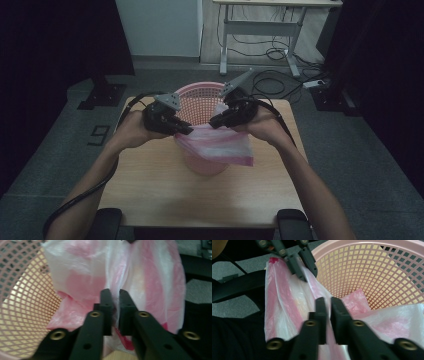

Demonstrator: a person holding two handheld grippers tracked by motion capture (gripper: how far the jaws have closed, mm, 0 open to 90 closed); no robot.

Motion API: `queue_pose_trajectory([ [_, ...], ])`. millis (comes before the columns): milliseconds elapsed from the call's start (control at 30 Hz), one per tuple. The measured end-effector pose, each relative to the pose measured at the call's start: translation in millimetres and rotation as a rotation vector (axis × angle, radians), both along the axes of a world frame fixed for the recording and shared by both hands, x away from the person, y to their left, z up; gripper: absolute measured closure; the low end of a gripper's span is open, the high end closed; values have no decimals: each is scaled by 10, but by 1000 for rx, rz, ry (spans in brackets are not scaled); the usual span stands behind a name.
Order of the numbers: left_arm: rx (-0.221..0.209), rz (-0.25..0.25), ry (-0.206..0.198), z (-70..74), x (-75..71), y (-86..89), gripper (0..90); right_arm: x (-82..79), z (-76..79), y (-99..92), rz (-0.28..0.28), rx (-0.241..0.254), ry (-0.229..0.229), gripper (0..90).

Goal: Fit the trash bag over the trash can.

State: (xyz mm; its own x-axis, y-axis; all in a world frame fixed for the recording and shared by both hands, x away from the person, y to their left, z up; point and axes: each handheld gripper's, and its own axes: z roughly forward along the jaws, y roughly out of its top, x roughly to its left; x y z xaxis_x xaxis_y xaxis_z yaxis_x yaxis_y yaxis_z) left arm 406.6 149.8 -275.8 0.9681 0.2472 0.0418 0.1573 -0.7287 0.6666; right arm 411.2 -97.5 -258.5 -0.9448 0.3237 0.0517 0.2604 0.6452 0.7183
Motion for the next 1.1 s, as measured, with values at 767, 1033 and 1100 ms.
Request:
queue_pose_trajectory([
  [767, -56, 148, -28, 15, 145, 400, 883, -48, -160, -36, 7, -96, -41, 886],
  [1033, -87, 222, -10, -8, 234, 659, 866, 46, -206, -628, -145, -71, -24, 854],
  [1100, -88, 223, -8, 3, 254, 639, 859, 58, -187, -612, -146, -59, -31, 793],
])
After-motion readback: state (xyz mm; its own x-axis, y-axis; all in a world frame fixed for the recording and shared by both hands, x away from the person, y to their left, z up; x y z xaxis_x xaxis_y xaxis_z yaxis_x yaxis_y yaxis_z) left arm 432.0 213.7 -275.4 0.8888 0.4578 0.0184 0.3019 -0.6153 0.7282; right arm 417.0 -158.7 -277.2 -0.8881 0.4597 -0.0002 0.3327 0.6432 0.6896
